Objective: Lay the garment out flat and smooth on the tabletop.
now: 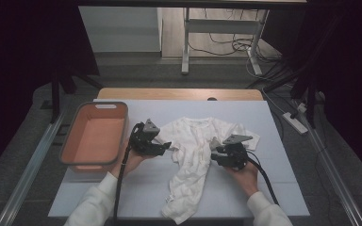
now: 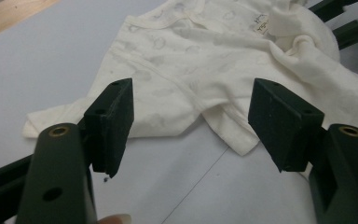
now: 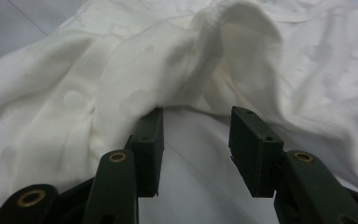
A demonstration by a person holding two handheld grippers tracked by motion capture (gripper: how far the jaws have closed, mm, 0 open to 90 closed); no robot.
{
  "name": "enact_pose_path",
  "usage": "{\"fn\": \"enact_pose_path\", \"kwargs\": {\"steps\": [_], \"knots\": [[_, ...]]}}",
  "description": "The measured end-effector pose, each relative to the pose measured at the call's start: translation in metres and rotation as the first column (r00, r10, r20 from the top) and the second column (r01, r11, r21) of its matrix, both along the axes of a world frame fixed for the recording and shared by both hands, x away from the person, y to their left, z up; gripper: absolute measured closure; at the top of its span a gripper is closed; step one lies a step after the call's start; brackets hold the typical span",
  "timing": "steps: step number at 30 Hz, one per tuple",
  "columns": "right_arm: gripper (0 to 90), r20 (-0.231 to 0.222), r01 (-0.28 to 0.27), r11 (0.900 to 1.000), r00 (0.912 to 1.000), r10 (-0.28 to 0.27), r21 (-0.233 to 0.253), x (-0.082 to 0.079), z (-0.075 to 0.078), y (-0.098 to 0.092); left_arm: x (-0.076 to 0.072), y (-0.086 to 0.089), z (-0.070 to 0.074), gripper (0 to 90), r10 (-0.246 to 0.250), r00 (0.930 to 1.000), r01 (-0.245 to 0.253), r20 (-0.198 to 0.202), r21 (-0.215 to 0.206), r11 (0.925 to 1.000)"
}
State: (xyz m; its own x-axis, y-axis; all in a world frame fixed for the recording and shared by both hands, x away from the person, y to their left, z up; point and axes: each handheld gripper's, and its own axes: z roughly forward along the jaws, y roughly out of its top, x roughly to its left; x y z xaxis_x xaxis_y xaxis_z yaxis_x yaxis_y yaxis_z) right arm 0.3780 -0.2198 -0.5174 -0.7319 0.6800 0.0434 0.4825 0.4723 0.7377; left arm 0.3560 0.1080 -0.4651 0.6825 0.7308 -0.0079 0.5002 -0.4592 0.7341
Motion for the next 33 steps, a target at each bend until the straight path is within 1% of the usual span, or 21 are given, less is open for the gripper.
{"fn": "enact_pose_path", "kwargs": {"steps": [1,2,6,7,9,11,14,16,19,23,24,26,29,31,33], "knots": [[55.8,-0.007,-0.009,1.000,0.9999,0.009,0.006,0.002,-0.002,0.004,0.000,0.000,0.000,31.9,0.000,1.0000,0.000,0.000,0.000,1.0000],[55.8,-0.004,-0.016,1.000,0.9999,0.016,-0.002,0.004,-0.003,0.009,0.000,0.000,0.000,31.9,0.001,1.0000,-0.001,-0.001,-0.001,1.0000],[56.2,0.037,-0.041,0.999,0.9984,0.042,-0.028,0.007,-0.003,0.026,0.001,0.002,-0.001,31.9,0.008,1.0000,-0.008,-0.003,-0.007,0.9999],[57.3,0.035,-0.045,0.999,0.9983,0.045,-0.021,0.009,-0.003,0.029,0.001,0.002,-0.001,31.9,0.007,1.0000,-0.007,-0.004,-0.007,1.0000],[61.6,0.022,-0.050,0.999,0.9985,0.050,-0.002,0.013,-0.004,0.034,0.001,0.002,-0.001,31.9,0.008,1.0000,-0.008,-0.004,-0.006,0.9999],[66.9,0.016,-0.053,0.998,0.9984,0.054,-0.019,0.017,-0.006,0.039,0.001,0.001,-0.001,31.9,0.006,1.0000,-0.006,-0.004,-0.002,1.0000],[77.3,0.030,-0.041,0.999,0.9987,0.042,-0.036,0.020,-0.006,0.043,0.001,0.001,-0.001,31.9,0.003,1.0000,-0.003,-0.005,0.000,1.0000],[82.5,0.036,-0.039,0.998,0.9985,0.041,-0.044,0.020,-0.005,0.044,0.001,0.001,-0.001,31.9,0.003,1.0000,-0.003,-0.006,0.001,1.0000],[84.9,0.046,-0.042,0.998,0.9979,0.045,-0.053,0.019,-0.002,0.042,0.001,0.002,-0.001,31.8,0.007,1.0000,-0.007,-0.005,0.000,1.0000],[85.3,0.060,-0.041,0.998,0.9972,0.044,-0.056,0.012,0.011,0.035,0.001,0.004,0.000,31.9,0.010,0.9999,-0.010,-0.003,-0.005,0.9999],[85.3,0.072,-0.038,0.998,0.9965,0.042,-0.055,0.009,0.015,0.032,0.001,0.005,0.000,31.9,0.010,0.9999,-0.010,-0.003,-0.006,0.9999],[85.3,0.081,-0.035,0.998,0.9959,0.039,-0.056,0.004,0.023,0.025,0.001,0.005,-0.001,31.9,0.009,1.0000,-0.009,-0.004,-0.004,1.0000],[85.3,0.095,-0.028,0.998,0.9949,0.034,-0.065,-0.004,0.030,0.013,0.001,0.004,0.000,31.8,0.008,1.0000,-0.008,-0.003,-0.003,1.0000],[85.3,0.098,-0.019,0.998,0.9949,0.024,-0.054,-0.008,0.033,0.005,0.000,0.004,0.000,31.9,0.010,1.0000,-0.010,0.000,-0.004,0.9999],[85.3,0.087,-0.012,0.999,0.9961,0.015,-0.039,-0.011,0.035,-0.003,0.000,0.004,0.000,31.9,0.011,0.9999,-0.011,0.001,-0.004,0.9999]]}}
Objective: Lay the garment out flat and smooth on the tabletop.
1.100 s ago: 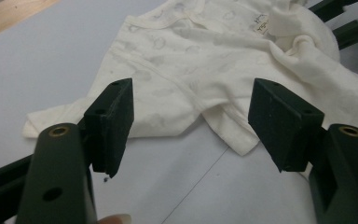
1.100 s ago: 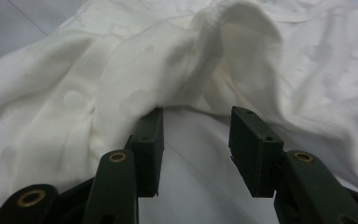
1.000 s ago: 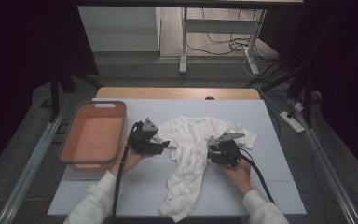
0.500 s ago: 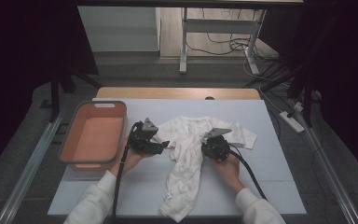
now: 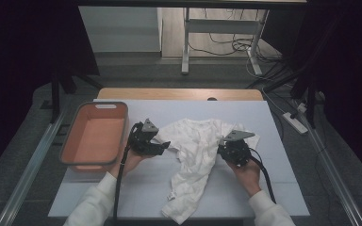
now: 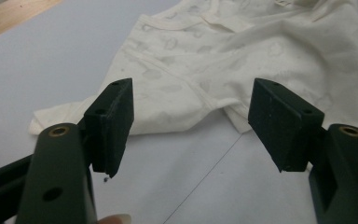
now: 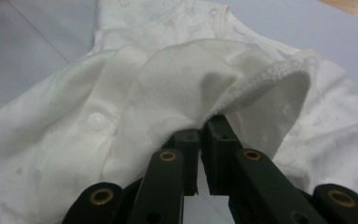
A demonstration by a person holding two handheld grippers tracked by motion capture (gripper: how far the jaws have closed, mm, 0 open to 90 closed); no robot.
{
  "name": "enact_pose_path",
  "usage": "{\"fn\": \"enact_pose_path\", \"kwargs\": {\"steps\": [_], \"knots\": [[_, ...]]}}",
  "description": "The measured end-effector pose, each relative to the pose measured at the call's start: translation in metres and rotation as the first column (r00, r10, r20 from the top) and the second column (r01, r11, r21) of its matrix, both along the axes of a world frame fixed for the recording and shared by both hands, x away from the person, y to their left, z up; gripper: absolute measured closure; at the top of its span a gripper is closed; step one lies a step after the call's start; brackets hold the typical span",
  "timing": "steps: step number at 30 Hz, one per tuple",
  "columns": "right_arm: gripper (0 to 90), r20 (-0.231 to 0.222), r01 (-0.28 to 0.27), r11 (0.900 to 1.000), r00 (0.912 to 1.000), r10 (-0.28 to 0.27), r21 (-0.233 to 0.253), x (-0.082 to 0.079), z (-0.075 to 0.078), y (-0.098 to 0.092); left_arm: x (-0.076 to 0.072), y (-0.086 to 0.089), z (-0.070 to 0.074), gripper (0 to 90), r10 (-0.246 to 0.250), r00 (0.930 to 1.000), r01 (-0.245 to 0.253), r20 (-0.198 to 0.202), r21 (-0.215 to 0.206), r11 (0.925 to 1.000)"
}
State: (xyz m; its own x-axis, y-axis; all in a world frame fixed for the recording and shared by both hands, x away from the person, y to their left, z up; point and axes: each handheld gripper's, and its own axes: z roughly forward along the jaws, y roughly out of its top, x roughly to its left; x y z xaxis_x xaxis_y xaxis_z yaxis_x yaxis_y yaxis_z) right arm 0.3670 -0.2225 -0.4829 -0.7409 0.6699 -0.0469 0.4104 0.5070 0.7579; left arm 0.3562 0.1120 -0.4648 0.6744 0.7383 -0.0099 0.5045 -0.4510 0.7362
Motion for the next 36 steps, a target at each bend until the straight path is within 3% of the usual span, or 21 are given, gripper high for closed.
{"fn": "enact_pose_path", "kwargs": {"steps": [8,24,36], "knots": [[85.3,0.025,0.013,1.000,0.9996,-0.012,-0.005,-0.009,0.010,-0.015,0.000,0.000,-0.001,31.9,0.001,1.0000,-0.001,-0.004,0.000,1.0000],[85.0,-0.073,-0.017,0.999,0.9972,0.014,-0.038,-0.005,-0.011,-0.008,0.003,-0.009,-0.014,31.6,-0.011,0.9996,0.012,-0.026,0.037,0.9992],[85.1,-0.064,0.025,1.000,0.9976,-0.026,-0.016,-0.016,-0.003,-0.035,0.002,-0.007,-0.012,31.6,-0.006,0.9998,0.007,-0.019,0.039,0.9992]]}}
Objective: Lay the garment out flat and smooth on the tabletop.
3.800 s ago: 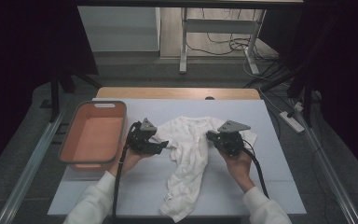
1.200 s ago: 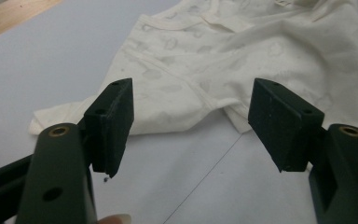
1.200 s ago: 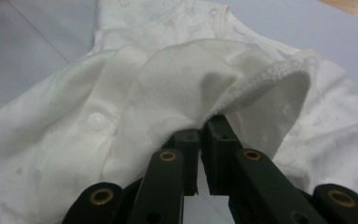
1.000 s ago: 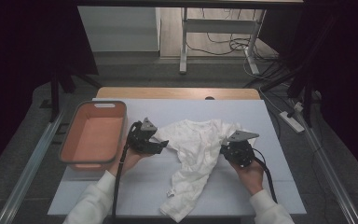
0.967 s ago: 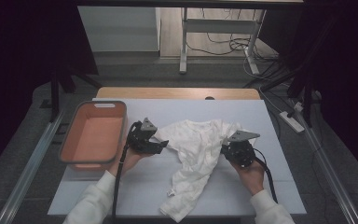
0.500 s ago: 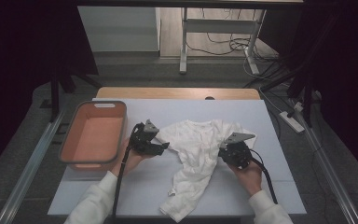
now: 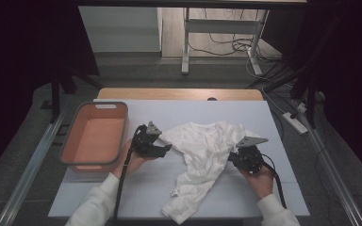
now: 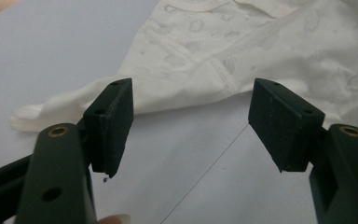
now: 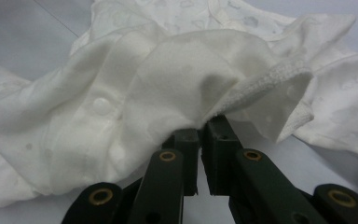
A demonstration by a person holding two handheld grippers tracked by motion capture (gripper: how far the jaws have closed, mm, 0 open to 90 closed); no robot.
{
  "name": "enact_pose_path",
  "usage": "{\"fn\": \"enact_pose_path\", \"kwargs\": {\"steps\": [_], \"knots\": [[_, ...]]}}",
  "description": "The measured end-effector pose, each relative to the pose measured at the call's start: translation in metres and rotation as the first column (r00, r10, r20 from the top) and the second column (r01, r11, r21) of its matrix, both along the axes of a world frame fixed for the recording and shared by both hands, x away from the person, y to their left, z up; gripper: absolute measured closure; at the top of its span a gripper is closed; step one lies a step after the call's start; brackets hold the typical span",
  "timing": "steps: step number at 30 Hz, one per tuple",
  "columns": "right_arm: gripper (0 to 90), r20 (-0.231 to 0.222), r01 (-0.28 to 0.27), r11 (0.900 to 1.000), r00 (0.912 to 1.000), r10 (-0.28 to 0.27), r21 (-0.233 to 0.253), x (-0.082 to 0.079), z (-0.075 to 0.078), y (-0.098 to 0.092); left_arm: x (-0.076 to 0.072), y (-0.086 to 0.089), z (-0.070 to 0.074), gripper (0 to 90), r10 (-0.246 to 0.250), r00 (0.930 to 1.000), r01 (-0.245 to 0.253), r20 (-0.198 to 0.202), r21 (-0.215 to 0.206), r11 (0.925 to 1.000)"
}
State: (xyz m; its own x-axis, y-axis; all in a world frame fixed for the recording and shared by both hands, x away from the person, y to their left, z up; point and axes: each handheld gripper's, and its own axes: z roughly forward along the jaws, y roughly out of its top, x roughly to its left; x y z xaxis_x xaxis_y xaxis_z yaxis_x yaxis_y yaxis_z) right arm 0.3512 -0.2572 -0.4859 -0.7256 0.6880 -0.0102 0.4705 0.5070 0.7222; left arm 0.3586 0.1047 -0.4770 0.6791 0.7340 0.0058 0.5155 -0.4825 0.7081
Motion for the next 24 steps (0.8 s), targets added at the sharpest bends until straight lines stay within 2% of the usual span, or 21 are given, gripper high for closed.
{"fn": "enact_pose_path", "kwargs": {"steps": [6,10,14,24], "knots": [[85.0,0.009,-0.003,1.000,1.0000,0.003,0.005,-0.003,0.002,-0.003,0.000,-0.001,-0.001,31.6,0.000,1.0000,0.000,-0.002,0.001,1.0000],[84.2,-0.016,-0.027,1.000,0.9995,0.027,-0.014,-0.003,-0.005,0.001,0.000,-0.002,-0.002,31.6,-0.004,1.0000,0.004,-0.004,0.005,1.0000],[83.9,-0.015,-0.033,0.999,0.9994,0.033,-0.033,-0.005,-0.007,0.004,0.000,0.000,-0.001,31.6,0.001,1.0000,-0.001,-0.004,0.002,1.0000],[82.8,-0.007,-0.002,1.000,1.0000,0.002,0.025,-0.014,0.002,-0.014,0.000,0.000,-0.001,31.6,0.000,1.0000,0.000,0.000,0.003,1.0000]]}}
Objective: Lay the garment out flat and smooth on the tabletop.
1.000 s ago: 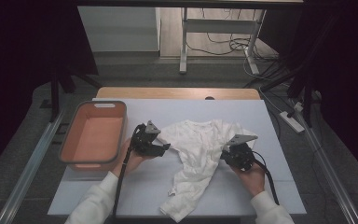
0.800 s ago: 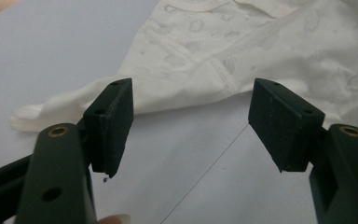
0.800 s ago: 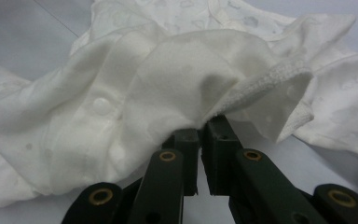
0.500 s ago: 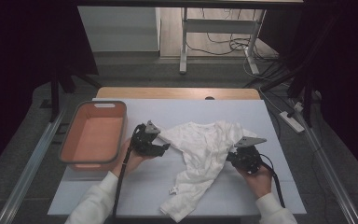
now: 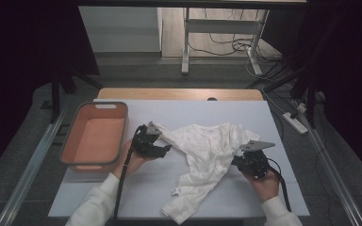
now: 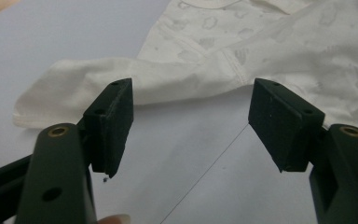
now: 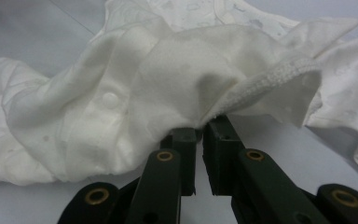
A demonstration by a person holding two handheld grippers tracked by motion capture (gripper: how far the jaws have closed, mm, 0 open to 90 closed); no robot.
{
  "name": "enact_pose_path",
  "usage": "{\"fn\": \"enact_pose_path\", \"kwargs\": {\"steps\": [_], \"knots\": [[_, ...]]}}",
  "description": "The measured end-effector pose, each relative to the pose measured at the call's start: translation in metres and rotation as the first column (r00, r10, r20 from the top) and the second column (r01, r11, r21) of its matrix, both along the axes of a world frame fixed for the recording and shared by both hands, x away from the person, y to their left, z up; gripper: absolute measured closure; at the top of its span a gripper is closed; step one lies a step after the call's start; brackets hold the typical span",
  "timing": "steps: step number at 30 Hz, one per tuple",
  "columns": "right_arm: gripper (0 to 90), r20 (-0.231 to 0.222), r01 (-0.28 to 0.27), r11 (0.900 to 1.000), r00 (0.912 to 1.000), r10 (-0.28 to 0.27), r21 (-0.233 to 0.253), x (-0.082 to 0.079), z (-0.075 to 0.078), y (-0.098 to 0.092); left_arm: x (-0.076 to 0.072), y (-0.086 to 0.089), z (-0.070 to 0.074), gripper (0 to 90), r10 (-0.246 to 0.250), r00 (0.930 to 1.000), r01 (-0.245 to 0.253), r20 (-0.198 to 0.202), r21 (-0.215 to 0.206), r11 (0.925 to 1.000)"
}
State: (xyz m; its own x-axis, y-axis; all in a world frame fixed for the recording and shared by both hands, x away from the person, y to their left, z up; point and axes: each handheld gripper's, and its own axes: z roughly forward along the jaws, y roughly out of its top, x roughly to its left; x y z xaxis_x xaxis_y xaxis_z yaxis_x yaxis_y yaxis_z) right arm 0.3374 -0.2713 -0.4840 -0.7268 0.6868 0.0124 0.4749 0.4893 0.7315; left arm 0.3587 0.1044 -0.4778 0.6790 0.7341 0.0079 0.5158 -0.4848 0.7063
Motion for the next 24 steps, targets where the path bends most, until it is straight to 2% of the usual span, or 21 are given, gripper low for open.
{"fn": "enact_pose_path", "kwargs": {"steps": [5,9,16,24], "knots": [[76.8,-0.020,0.008,1.000,0.9998,-0.008,0.026,-0.001,0.000,-0.004,0.000,0.000,0.000,31.6,-0.003,1.0000,0.003,0.000,0.002,1.0000],[84.6,0.003,-0.003,1.000,1.0000,0.003,0.031,-0.006,0.002,-0.006,0.000,0.000,0.000,31.6,0.000,1.0000,0.000,-0.003,0.000,1.0000],[85.9,0.026,-0.008,0.999,0.9996,0.008,0.031,-0.010,0.008,-0.007,0.000,0.000,0.001,31.6,0.000,1.0000,0.000,0.001,0.000,1.0000],[86.0,0.074,0.018,0.998,0.9970,-0.023,0.063,-0.009,0.031,-0.020,-0.001,0.002,0.003,31.7,0.005,1.0000,-0.005,0.005,-0.005,1.0000]]}}
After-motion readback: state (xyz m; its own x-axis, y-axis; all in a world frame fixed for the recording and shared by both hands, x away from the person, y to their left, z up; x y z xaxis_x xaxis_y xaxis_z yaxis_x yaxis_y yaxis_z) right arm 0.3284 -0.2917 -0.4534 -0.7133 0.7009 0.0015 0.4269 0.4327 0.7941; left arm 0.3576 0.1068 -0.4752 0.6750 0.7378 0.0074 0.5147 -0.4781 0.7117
